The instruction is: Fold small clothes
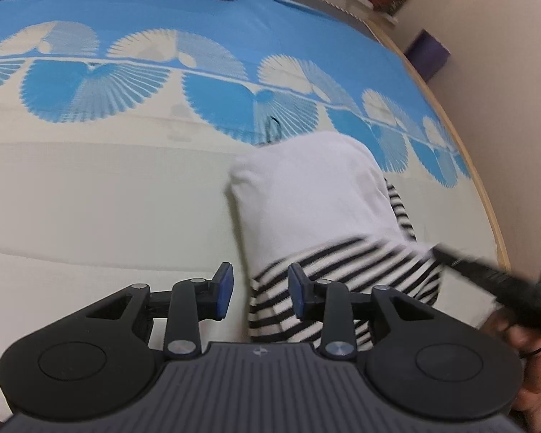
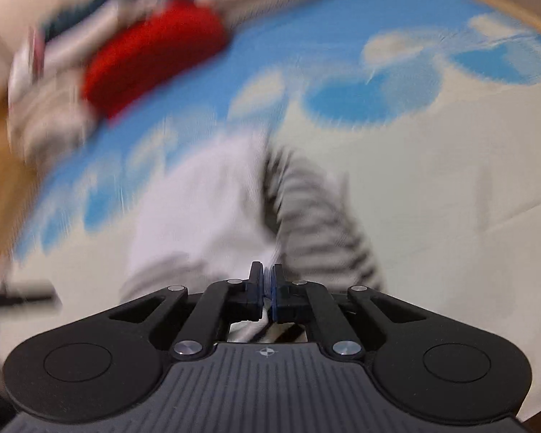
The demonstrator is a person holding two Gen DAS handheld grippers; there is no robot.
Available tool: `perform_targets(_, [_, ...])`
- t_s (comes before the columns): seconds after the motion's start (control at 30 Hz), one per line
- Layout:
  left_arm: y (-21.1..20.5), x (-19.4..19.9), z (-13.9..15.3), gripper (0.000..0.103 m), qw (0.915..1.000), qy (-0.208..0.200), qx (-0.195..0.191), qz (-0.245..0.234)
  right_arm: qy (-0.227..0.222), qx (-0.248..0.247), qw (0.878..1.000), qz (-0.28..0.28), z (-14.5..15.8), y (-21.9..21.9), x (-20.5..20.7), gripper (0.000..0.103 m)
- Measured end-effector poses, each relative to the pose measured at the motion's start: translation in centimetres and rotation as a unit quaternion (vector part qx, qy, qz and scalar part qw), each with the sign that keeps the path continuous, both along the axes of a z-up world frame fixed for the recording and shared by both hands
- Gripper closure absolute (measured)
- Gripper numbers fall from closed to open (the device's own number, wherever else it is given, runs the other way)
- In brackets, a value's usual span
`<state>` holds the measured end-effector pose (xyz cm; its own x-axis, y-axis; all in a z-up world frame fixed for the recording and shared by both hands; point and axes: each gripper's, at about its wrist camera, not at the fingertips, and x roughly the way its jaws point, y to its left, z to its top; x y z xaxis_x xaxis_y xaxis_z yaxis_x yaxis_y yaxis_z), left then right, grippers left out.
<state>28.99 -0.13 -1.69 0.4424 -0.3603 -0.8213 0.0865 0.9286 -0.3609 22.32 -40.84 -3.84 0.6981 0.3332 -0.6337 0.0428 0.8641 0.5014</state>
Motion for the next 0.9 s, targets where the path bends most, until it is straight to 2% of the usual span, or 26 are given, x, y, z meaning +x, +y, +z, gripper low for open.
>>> perform_targets(0.07, [-1.9, 0.2, -0.4, 0.059, 0.9999, 0.005, -0.002, -0.013, -0.018, 0.022, 0.999, -0.021, 0.5, -2.3, -1.3, 0.100])
perform_targets(0.17, [-4.4, 0.5, -1.1, 0.055, 0.9994, 0.011, -0.002, -0.031, -0.007, -0.005, 0.999, -0.036, 0.3, -4.4, -2.6, 0.101])
perform_targets(0.23, [-6.0, 0.7, -1.7, 0.050, 0.9990, 0.017, -0.001, -0.041, 0.006, 0.001, 0.999, -0.047, -0.1, -6.0, -3.3, 0.101])
perform_targets(0.3, [-7.3, 0.9, -2.4, 0.036, 0.9985, 0.029, -0.006, -0.045, 0.031, -0.007, 0.998, -0.055, -0.8, -7.0, -3.5, 0.101])
perform_targets(0.33, [-7.9, 1.0, -2.8, 0.034, 0.9981, 0.037, -0.012, -0.049, 0.047, -0.012, 0.997, -0.056, -1.3, -7.2, -3.6, 0.101])
perform_targets(0.43, [-9.6, 1.2, -4.4, 0.028, 0.9955, 0.071, -0.017, -0.060, 0.091, -0.033, 0.995, -0.036, -3.0, -6.4, -2.4, 0.101])
perform_targets(0.5, [-10.4, 1.5, -5.8, 0.025, 0.9930, 0.100, 0.006, -0.062, 0.122, -0.057, 0.991, -0.009, -4.1, -5.2, -1.7, 0.101])
perform_targets(0.63, [-10.5, 2.4, -8.4, 0.017, 0.9890, 0.138, 0.030, -0.042, 0.189, -0.110, 0.975, 0.040, -7.0, -2.2, 0.0, 0.101])
perform_targets(0.77, [-10.6, 3.0, -9.5, 0.014, 0.9863, 0.158, 0.027, -0.042, 0.217, -0.159, 0.961, 0.063, -8.4, -0.1, 1.0, 0.101])
perform_targets(0.83, [-10.3, 3.6, -9.6, 0.015, 0.9847, 0.169, 0.013, -0.040, 0.220, -0.165, 0.959, 0.061, -8.5, 0.1, 1.2, 0.101])
perform_targets(0.9, [-9.0, 4.6, -8.9, 0.015, 0.9854, 0.166, -0.035, -0.016, 0.219, -0.168, 0.959, 0.065, -8.5, 0.2, 1.2, 0.101])
